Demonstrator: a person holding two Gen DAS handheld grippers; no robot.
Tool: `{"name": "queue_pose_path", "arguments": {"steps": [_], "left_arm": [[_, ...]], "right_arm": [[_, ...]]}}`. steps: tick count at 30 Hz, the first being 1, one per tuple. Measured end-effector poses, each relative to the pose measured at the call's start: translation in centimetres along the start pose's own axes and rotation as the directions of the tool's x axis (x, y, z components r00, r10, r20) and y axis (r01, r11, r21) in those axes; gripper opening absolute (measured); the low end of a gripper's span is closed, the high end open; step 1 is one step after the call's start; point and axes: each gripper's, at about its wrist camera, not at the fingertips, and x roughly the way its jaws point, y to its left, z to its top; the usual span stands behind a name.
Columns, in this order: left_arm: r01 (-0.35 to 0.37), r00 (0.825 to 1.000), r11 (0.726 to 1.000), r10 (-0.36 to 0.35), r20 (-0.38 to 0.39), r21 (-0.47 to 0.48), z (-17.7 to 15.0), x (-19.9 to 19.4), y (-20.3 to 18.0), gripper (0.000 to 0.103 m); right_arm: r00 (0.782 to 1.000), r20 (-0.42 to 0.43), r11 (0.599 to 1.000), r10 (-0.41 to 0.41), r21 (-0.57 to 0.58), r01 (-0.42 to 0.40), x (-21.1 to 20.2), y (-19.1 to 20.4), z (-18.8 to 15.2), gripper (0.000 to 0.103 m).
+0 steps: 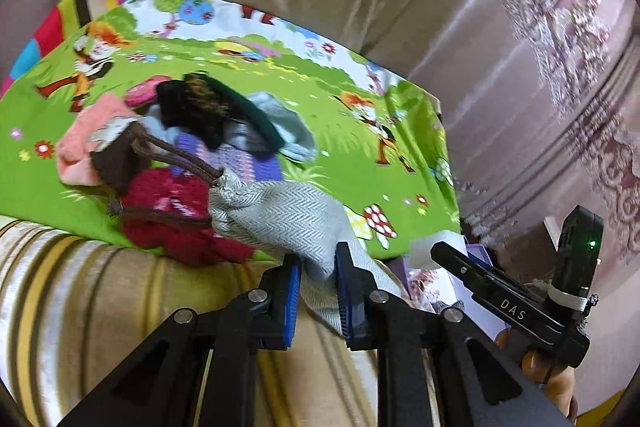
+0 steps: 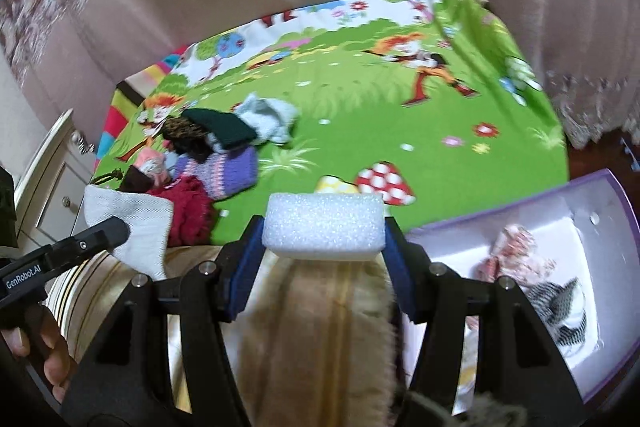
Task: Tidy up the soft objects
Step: 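Carry foam block and grey pouch to the box and release them inside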
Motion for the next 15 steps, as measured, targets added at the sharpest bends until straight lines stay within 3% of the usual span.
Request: {"name": "queue_pose_path", "arguments": {"steps": [15], "left_arm": [[0.062,0.997,0.988,-0.056,-0.049,0.142,-0.8,1.7,-6.9,0.018]], "right_arm": [[0.997,-0.029,0.987,-0.071,0.141,0.074,-1.6,-7.0,-2.0,0.064]]}}
